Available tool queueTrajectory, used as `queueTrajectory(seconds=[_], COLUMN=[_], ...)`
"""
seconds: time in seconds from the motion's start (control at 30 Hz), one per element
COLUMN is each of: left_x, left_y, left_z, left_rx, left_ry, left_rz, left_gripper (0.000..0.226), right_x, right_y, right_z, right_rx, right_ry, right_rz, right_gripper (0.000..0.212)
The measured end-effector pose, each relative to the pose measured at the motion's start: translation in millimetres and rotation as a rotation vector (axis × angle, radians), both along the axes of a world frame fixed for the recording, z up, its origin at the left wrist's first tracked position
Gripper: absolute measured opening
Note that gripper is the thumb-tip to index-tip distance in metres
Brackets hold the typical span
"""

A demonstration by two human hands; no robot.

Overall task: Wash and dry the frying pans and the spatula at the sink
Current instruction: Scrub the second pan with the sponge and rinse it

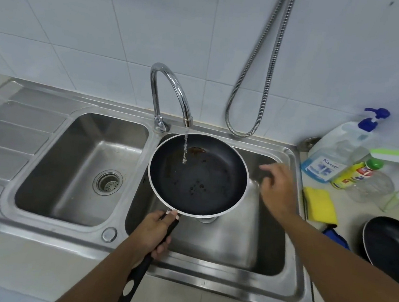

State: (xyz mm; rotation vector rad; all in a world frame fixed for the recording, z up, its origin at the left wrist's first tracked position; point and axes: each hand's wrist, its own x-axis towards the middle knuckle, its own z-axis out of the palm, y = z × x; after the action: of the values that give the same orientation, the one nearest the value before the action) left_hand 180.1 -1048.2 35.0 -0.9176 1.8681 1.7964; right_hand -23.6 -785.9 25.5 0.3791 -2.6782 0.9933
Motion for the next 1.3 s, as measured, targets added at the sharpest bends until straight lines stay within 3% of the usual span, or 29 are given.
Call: queueTrajectory(seconds=[0.07,0.13,0.2,0.33,0.47,0.57,0.8,0.9,1.0,1.13,1.23,1.3], left_x=[-1.3,-1.8,-2.7,-3.3,0.0,0.6,0.9,-3.1,-0.6,4.8,2.9,1.1], left_y=[3.1,7.9,12.4,17.5,19.7,20.2,12.4,10.0,8.6,4.6,1.4,-2.0], left_z=[-1.2,-2.3,-3.6,-5.4,-7.8,-9.5,-7.1,-5.9,-6.7,-8.8,-6.6,-4.1], left_rx=[0.007,0.007,0.009,-0.005,-0.019,-0.024,-0.028,-0.001,0.006,-0.007,0.000,0.018], left_ry=[0.006,0.006,0.011,0.048,0.097,0.141,0.210,0.193,0.187,0.195,0.191,0.163], left_rz=[0.007,0.017,0.032,0.038,0.055,0.063,0.060,0.060,0.054,0.035,0.027,0.018], left_gripper=[0.045,0.045,0.044,0.043,0.041,0.039,0.040,0.041,0.041,0.042,0.041,0.043], right_x=[-12.4,-14.2,-10.2,-10.0,-12.6,-11.0,1.6,-3.8,-16.8,-20.5,-14.6,-13.9], right_y=[52.4,92.9,113.3,118.5,99.0,82.9,90.4,71.3,35.2,-12.1,-45.4,-65.2], right_z=[-16.4,-28.2,-38.4,-48.7,-36.3,-31.7,-37.5,-20.7,0.8,23.9,37.2,41.3], right_rx=[0.309,0.568,0.563,0.528,0.285,0.264,0.368,0.282,0.056,-0.222,-0.294,-0.317], right_ry=[-0.159,-0.473,-0.633,-0.454,-0.318,-0.218,-0.437,-0.340,-0.200,-0.083,-0.096,-0.206], right_rz=[-0.322,-0.556,-0.586,-0.518,-0.577,-0.508,-0.619,-0.622,-0.532,-0.248,-0.099,-0.019], right_gripper=[0.044,0.060,0.062,0.051,0.043,0.042,0.046,0.042,0.038,0.039,0.042,0.055])
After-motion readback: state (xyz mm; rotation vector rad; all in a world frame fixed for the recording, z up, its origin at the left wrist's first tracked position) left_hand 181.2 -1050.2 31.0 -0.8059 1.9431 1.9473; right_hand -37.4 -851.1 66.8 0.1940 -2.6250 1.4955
